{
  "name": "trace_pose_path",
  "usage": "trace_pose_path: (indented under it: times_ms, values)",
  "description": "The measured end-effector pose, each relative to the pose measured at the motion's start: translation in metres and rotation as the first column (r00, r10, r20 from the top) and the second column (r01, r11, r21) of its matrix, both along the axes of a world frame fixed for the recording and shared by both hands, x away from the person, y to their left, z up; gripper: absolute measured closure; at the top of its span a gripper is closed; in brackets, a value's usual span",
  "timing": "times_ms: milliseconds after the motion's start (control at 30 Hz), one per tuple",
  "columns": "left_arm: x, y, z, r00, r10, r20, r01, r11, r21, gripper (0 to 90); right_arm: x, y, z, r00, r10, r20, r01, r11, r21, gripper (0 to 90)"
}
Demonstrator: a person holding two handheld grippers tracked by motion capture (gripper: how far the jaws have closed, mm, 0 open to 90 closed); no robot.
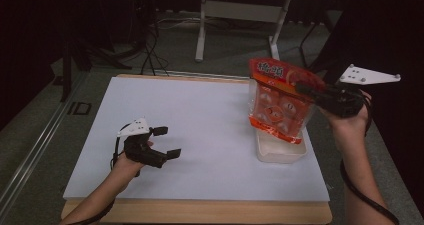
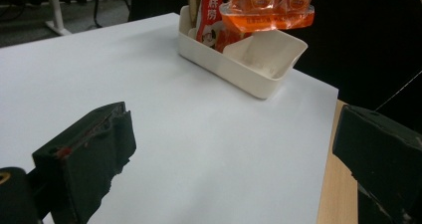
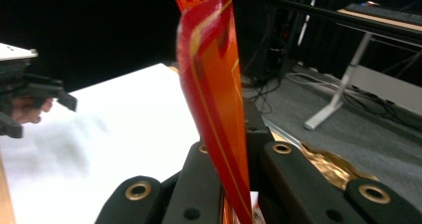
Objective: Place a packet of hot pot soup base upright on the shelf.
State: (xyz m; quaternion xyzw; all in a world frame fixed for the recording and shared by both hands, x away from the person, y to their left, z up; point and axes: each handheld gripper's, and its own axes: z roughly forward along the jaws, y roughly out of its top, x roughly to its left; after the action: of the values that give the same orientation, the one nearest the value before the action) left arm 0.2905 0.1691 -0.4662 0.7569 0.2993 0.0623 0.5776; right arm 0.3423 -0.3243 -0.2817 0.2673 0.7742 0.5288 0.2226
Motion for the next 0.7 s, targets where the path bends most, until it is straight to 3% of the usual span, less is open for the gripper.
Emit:
trace_pose_path:
  times_ms: [267, 500, 700]
  values:
    - [-0.004, 0.003, -0.015, 0.9996, 0.018, -0.022, -0.018, 0.9998, 0.003, 1.8, 0.006, -0.016, -0.007, 0.9992, -0.030, -0.029, 0.029, 0.9995, -0.016, 90.0]
    - [-0.003, 0.004, -0.022, 0.9989, 0.023, -0.042, -0.023, 0.9997, -0.005, 1.8, 0.014, -0.027, -0.025, 0.9953, -0.063, -0.073, 0.062, 0.9980, -0.015, 90.0]
    - [-0.004, 0.006, -0.023, 0.9988, 0.024, -0.042, -0.024, 0.9996, -0.013, 1.8, 0.019, -0.028, -0.040, 0.9930, -0.043, -0.110, 0.043, 0.9991, -0.007, 90.0]
